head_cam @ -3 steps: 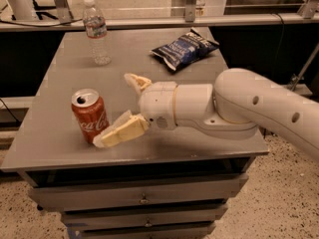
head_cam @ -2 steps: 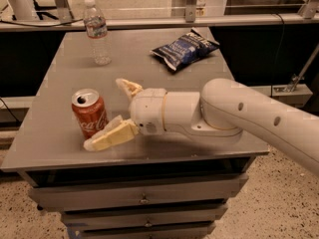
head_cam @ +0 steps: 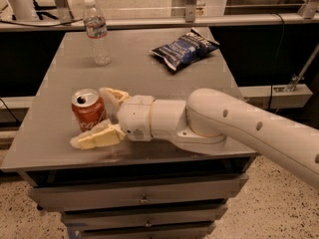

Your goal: Pick coke can

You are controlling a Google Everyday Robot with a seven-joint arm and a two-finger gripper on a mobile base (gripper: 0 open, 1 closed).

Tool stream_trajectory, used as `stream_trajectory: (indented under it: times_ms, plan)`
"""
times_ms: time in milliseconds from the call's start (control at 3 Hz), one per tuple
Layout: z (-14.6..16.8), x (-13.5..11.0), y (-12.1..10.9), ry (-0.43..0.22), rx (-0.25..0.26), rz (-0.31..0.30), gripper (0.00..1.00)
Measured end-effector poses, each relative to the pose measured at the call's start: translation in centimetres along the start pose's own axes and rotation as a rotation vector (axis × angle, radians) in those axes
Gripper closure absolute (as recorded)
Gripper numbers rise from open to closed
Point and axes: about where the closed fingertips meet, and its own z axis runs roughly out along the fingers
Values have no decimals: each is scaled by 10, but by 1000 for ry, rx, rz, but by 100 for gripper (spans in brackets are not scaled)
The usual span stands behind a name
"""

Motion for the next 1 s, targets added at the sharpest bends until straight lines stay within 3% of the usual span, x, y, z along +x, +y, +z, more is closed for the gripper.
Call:
stream_trajectory:
  times_ms: [667, 1000]
  plan:
    - [-2, -2, -6, -6, 14, -19, 65]
    - [-10, -14, -22, -3, 33, -36, 88]
